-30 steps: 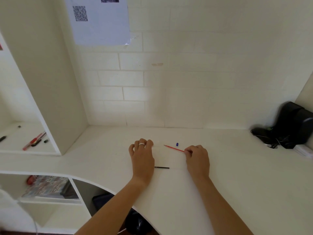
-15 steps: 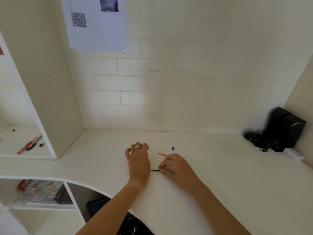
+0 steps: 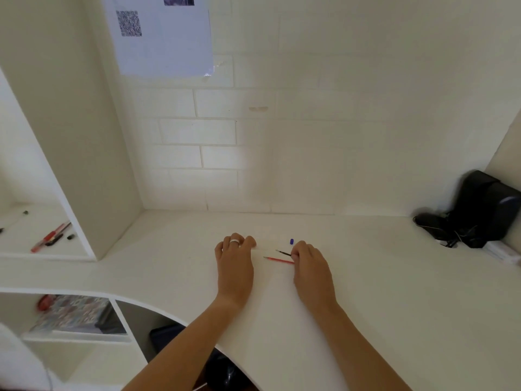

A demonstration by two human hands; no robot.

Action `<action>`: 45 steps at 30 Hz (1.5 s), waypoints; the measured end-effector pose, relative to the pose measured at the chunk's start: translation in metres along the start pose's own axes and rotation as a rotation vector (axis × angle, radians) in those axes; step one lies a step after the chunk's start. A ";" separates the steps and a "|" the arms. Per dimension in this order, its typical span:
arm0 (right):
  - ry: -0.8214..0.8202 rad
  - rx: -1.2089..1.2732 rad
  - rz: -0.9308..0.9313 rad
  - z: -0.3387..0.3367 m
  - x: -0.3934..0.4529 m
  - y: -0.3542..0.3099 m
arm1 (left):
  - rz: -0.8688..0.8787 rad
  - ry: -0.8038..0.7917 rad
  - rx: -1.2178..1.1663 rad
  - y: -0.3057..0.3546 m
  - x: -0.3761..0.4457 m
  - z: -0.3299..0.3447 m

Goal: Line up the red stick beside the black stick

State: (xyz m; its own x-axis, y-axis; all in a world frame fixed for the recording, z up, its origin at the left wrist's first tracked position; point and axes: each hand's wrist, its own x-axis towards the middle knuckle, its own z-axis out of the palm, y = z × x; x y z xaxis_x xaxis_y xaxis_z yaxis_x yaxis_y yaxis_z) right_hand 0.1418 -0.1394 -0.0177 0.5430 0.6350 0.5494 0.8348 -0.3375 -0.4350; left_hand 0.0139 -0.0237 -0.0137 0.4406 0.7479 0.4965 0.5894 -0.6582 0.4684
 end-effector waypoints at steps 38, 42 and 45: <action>0.110 -0.032 -0.067 0.001 0.000 0.003 | 0.301 -0.067 -0.029 0.001 0.000 0.004; 0.126 -0.068 0.099 0.002 -0.001 0.001 | 0.289 -0.045 -0.044 0.002 0.000 0.003; 0.063 0.099 0.134 0.002 -0.001 -0.001 | 0.285 -0.047 -0.050 0.003 0.000 0.003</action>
State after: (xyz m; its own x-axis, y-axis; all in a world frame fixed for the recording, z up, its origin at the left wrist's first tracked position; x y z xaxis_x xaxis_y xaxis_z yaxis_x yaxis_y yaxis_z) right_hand 0.1405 -0.1379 -0.0193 0.6564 0.5426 0.5241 0.7429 -0.3440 -0.5742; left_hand 0.0172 -0.0253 -0.0146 0.6151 0.5343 0.5798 0.4038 -0.8451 0.3503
